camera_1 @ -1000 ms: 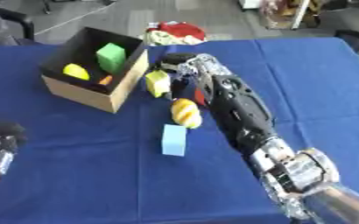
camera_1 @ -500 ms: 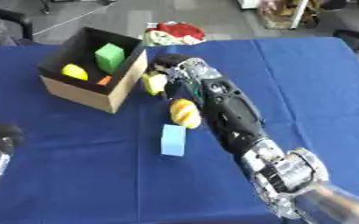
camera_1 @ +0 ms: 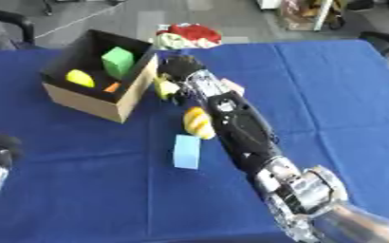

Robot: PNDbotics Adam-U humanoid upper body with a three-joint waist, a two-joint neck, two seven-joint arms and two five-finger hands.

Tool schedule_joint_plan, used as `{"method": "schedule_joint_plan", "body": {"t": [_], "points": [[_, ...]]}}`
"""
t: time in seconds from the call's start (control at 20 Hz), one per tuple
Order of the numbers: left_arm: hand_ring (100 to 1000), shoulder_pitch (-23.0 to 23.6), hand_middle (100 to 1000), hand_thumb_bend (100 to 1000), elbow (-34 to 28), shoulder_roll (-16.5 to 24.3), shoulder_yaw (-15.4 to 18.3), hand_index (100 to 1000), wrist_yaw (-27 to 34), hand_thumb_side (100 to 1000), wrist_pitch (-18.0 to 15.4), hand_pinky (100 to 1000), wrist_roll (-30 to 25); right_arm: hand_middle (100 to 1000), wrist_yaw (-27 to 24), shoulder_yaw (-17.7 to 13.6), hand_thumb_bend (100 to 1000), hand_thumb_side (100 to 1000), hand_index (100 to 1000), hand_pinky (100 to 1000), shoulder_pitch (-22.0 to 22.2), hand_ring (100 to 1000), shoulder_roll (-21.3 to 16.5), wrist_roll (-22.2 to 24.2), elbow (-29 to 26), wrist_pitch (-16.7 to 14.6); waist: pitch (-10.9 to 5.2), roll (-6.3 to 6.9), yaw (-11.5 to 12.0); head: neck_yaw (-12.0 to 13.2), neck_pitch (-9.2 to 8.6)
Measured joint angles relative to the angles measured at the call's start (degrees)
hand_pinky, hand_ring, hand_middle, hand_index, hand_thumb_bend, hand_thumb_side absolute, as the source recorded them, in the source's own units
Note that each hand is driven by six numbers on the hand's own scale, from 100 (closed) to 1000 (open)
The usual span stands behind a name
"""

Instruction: Pick up objects on the table and place them in the box.

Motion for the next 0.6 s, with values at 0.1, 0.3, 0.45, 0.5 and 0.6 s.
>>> {"method": "schedule_joint_plan", "body": {"t": [0.1,0.3,0.45,0.5,0.6], "points": [[669,0.0,657,100,0.0,0.0,0.0,728,0.0,277,0.0,736,0.0,416,-0.8,0.0,257,100,504,814,-0.9,671,-0.4,-1.9,-1.6,-0.5,0.0,0.0,0.0,0.0,0.0],[669,0.0,657,100,0.0,0.0,0.0,728,0.0,276,0.0,736,0.0,411,-3.8,0.0,242,100,497,814,-3.2,661,-1.8,-3.4,-6.0,-0.5,-0.01,0.0,0.0,-0.1,0.0],[668,0.1,657,100,0.0,0.0,0.0,728,0.0,276,0.0,736,0.0,413,-5.5,-0.3,233,100,501,813,-5.0,654,-2.2,-3.8,-8.4,0.4,-0.01,0.0,0.3,-0.3,0.0],[667,0.1,657,100,0.0,0.0,0.0,728,0.0,275,0.1,736,0.0,419,-6.0,-0.4,218,100,511,815,-5.5,652,-2.2,-3.9,-8.9,0.8,-0.01,0.0,0.3,-0.3,0.0],[667,0.1,657,100,0.0,0.0,0.0,729,0.0,275,0.1,736,-0.1,437,-6.9,-0.7,215,100,530,821,-6.3,661,-2.0,-4.2,-9.2,1.4,-0.01,0.0,0.6,-0.5,0.0]]}}
